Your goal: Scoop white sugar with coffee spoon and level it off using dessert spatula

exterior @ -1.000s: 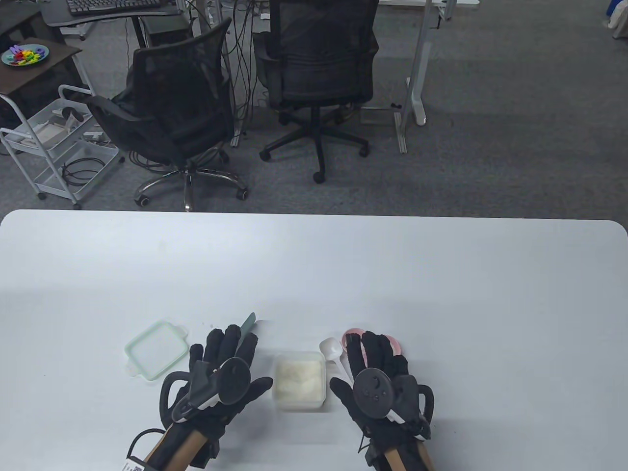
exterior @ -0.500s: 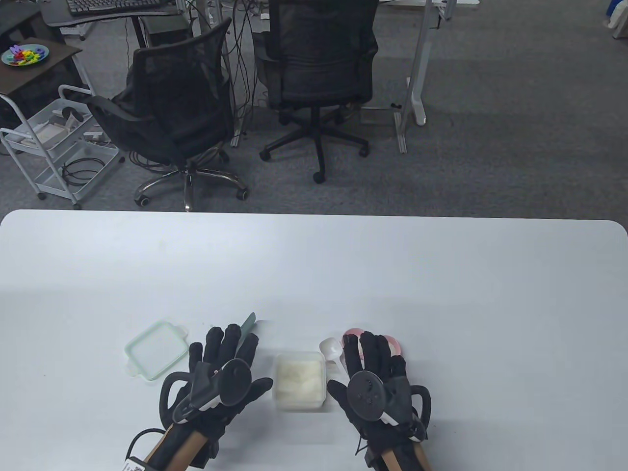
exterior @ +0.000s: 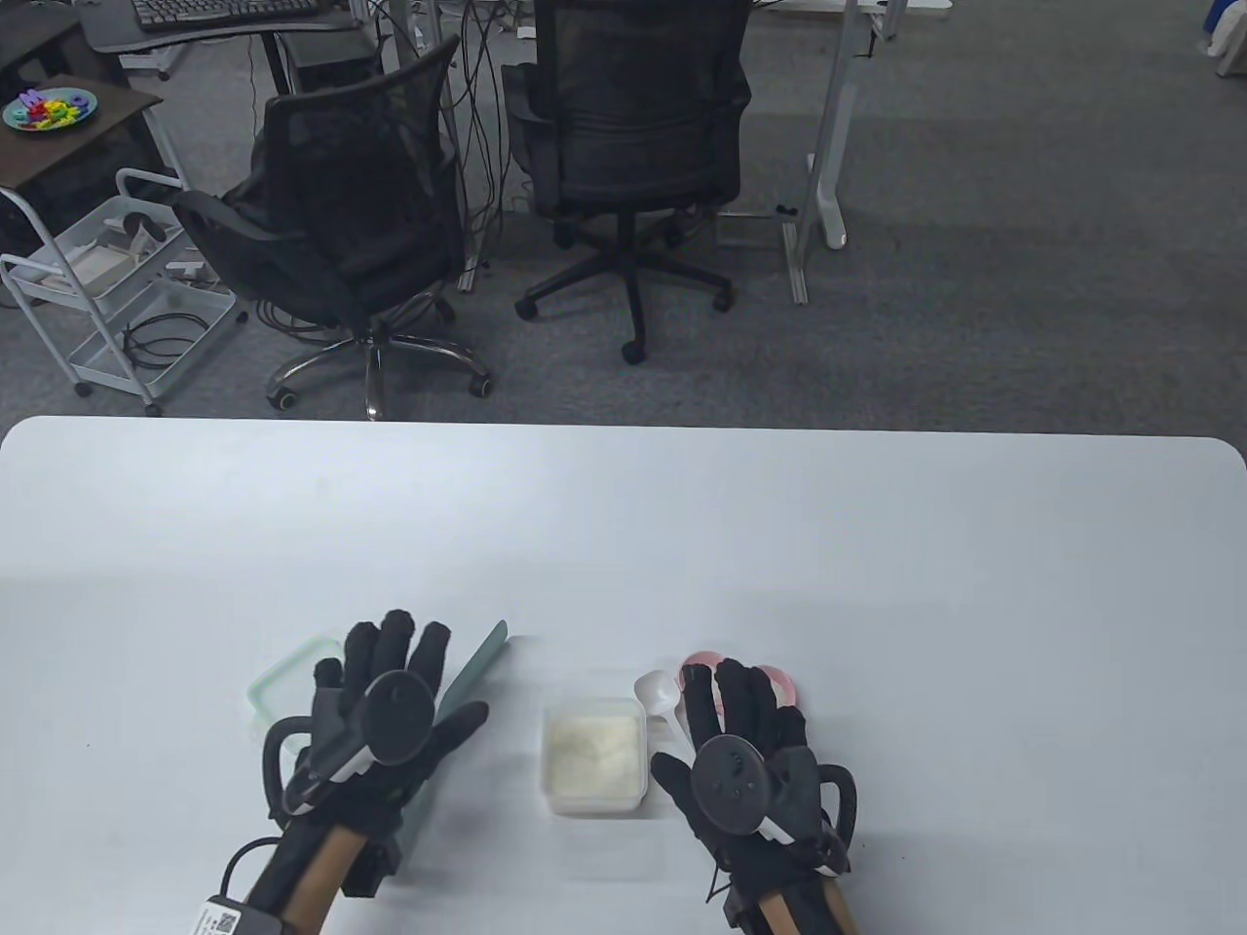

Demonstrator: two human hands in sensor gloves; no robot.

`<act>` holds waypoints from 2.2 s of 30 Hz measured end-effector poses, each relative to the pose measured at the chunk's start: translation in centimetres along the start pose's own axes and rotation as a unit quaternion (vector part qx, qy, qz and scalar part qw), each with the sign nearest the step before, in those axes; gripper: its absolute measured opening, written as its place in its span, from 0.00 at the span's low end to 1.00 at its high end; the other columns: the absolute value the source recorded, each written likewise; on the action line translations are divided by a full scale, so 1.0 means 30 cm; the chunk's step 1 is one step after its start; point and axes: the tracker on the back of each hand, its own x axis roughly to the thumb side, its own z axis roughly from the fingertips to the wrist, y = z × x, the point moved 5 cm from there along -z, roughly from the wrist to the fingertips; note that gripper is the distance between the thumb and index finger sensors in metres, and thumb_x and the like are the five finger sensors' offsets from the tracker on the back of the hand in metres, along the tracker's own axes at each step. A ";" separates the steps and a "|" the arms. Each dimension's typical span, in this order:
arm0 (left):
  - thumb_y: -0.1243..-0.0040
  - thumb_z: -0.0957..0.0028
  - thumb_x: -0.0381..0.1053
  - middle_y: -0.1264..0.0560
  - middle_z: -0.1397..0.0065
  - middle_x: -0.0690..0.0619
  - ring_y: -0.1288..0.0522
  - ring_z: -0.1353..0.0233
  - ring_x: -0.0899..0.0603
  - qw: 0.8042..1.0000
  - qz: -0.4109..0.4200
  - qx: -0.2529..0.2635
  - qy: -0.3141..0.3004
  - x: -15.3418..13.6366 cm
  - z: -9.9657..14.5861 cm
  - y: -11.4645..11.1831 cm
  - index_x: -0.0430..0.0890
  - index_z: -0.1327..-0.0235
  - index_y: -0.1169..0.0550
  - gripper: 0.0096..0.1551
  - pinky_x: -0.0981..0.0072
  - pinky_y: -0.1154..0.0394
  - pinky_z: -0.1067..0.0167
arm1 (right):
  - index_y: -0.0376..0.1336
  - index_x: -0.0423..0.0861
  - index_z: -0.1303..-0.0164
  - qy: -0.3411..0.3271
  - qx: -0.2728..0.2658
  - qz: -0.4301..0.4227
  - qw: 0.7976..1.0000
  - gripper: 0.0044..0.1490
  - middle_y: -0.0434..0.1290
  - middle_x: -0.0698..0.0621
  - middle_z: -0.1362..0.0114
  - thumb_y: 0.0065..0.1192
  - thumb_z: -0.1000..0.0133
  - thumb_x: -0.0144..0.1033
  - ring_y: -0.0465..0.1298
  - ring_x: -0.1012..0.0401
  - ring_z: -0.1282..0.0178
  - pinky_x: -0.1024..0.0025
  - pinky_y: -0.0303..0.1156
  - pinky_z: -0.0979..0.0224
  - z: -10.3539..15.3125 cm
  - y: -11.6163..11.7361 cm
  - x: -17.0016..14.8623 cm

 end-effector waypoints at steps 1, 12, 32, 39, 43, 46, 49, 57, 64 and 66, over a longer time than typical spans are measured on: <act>0.59 0.46 0.81 0.62 0.05 0.48 0.58 0.07 0.28 1.000 0.012 -0.003 0.010 -0.036 -0.007 0.010 0.60 0.09 0.56 0.56 0.26 0.55 0.20 | 0.31 0.46 0.10 0.001 0.000 0.002 1.000 0.59 0.33 0.32 0.06 0.56 0.37 0.59 0.40 0.33 0.08 0.25 0.41 0.18 0.000 0.001 0.000; 0.47 0.54 0.85 0.65 0.06 0.43 0.60 0.08 0.25 0.992 0.048 -0.074 0.090 -0.345 -0.081 -0.059 0.59 0.10 0.62 0.69 0.22 0.56 0.23 | 0.32 0.45 0.10 0.007 0.011 0.007 1.000 0.59 0.34 0.32 0.06 0.56 0.37 0.59 0.40 0.33 0.09 0.25 0.41 0.19 0.000 0.002 -0.007; 0.38 0.50 0.81 0.57 0.03 0.51 0.53 0.06 0.32 0.983 -0.009 -0.135 0.124 -0.435 -0.142 -0.240 0.59 0.08 0.56 0.66 0.24 0.54 0.21 | 0.31 0.45 0.10 0.018 0.029 0.001 0.999 0.58 0.34 0.32 0.06 0.55 0.36 0.58 0.41 0.33 0.09 0.25 0.42 0.19 -0.011 0.017 -0.027; 0.31 0.53 0.80 0.51 0.05 0.47 0.47 0.07 0.31 0.988 0.004 -0.098 0.118 -0.445 -0.136 -0.210 0.56 0.09 0.52 0.68 0.25 0.51 0.21 | 0.31 0.45 0.10 0.023 0.025 -0.014 0.999 0.58 0.34 0.32 0.06 0.55 0.36 0.58 0.41 0.33 0.09 0.25 0.42 0.18 -0.010 0.005 -0.042; 0.29 0.53 0.79 0.51 0.04 0.47 0.43 0.10 0.24 0.993 0.013 -0.078 0.092 -0.397 -0.126 -0.152 0.56 0.08 0.52 0.69 0.24 0.48 0.21 | 0.31 0.45 0.10 0.024 0.024 -0.020 0.999 0.58 0.33 0.32 0.06 0.55 0.36 0.59 0.41 0.33 0.09 0.25 0.42 0.18 -0.009 -0.002 -0.048; 0.28 0.52 0.78 0.52 0.04 0.48 0.41 0.11 0.23 0.996 0.033 -0.065 0.048 -0.317 -0.112 -0.101 0.56 0.08 0.52 0.69 0.23 0.45 0.21 | 0.31 0.45 0.10 0.022 0.023 -0.020 0.999 0.58 0.33 0.32 0.06 0.55 0.36 0.59 0.41 0.33 0.09 0.25 0.42 0.18 -0.009 -0.002 -0.047; 0.31 0.53 0.81 0.53 0.05 0.49 0.42 0.11 0.22 0.997 0.043 -0.057 -0.004 -0.218 -0.094 -0.061 0.58 0.09 0.53 0.68 0.20 0.47 0.23 | 0.31 0.45 0.10 0.019 0.022 -0.018 0.999 0.58 0.34 0.32 0.06 0.55 0.36 0.59 0.41 0.33 0.09 0.25 0.42 0.18 -0.009 -0.001 -0.044; 0.30 0.52 0.80 0.55 0.04 0.50 0.44 0.08 0.27 0.992 0.038 -0.040 -0.112 0.014 -0.035 -0.009 0.58 0.09 0.54 0.69 0.23 0.47 0.20 | 0.32 0.44 0.10 0.011 0.035 -0.050 0.998 0.58 0.35 0.31 0.06 0.55 0.36 0.59 0.42 0.32 0.09 0.25 0.43 0.19 -0.014 0.014 -0.042; 0.28 0.59 0.81 0.52 0.02 0.49 0.41 0.11 0.21 0.980 0.025 -0.068 -0.184 0.219 0.014 -0.071 0.64 0.09 0.51 0.69 0.16 0.45 0.26 | 0.32 0.44 0.10 0.003 0.043 -0.043 0.998 0.57 0.36 0.31 0.07 0.54 0.36 0.58 0.44 0.33 0.09 0.26 0.44 0.19 -0.014 0.025 -0.028; 0.31 0.53 0.80 0.55 0.04 0.50 0.46 0.08 0.27 0.977 0.018 -0.070 -0.199 0.263 0.024 -0.079 0.58 0.09 0.54 0.69 0.22 0.49 0.21 | 0.32 0.44 0.10 0.001 0.044 -0.043 0.998 0.55 0.37 0.32 0.06 0.53 0.35 0.56 0.45 0.33 0.09 0.26 0.45 0.19 -0.014 0.026 -0.027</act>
